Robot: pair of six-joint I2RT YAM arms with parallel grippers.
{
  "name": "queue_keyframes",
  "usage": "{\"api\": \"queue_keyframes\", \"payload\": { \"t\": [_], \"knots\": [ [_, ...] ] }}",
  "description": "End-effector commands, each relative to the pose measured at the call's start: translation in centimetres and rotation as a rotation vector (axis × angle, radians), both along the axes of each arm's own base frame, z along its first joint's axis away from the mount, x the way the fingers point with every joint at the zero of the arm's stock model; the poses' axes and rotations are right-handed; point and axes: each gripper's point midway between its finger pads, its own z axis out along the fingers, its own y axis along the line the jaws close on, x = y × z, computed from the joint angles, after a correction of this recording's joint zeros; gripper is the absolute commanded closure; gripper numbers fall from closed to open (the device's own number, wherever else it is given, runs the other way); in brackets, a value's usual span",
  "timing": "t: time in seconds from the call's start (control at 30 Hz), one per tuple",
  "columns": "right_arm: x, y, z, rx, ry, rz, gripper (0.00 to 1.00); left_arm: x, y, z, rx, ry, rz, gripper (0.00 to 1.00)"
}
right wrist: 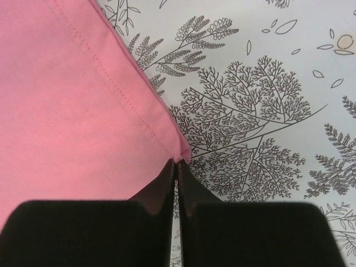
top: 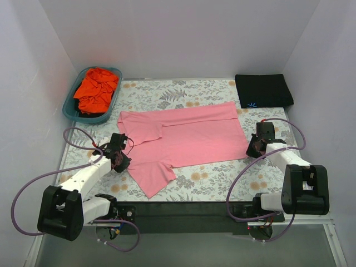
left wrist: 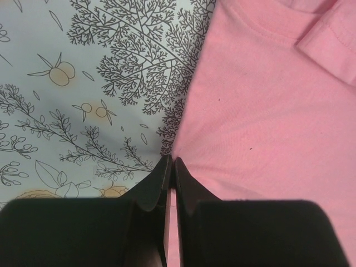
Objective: Fold and stack the t-shirts
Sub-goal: Fold the tshirt
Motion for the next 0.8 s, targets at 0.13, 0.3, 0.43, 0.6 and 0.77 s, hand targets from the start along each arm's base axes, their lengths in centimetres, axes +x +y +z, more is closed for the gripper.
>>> {"api": "queue_keyframes", "payload": {
  "t": [0.13,0.3,0.43,0.6,0.77],
  "knots": [
    [0.3,-0.5,2.1,-0.012,-0.067,-0.042,0.99,1.0,0.7,2.9,0.026,-0.073,0.026,1.00],
    [2.4,-0.5,5.1,-0.007,-0.147,-0.050,0.99,2.0,1.3,3.3,0.000,-0.081,0.020,1.00],
    [3.7,-0.4,5.7,-0.009,-0.142,-0.037,0.99,3.8,1.3,4.2,-0.012,-0.088,0.011,1.00],
    [5.3,-0.1,5.6,-0.006,-0.098,-0.003,0.99,6.0,1.8,5.5,-0.006,-0.106,0.012,1.00],
    [7.5,0.2,5.8,0.008,-0.087,0.009,0.99,7.5,2.9,5.5,0.002,-0.091,0.030,1.00]
  ]
}}
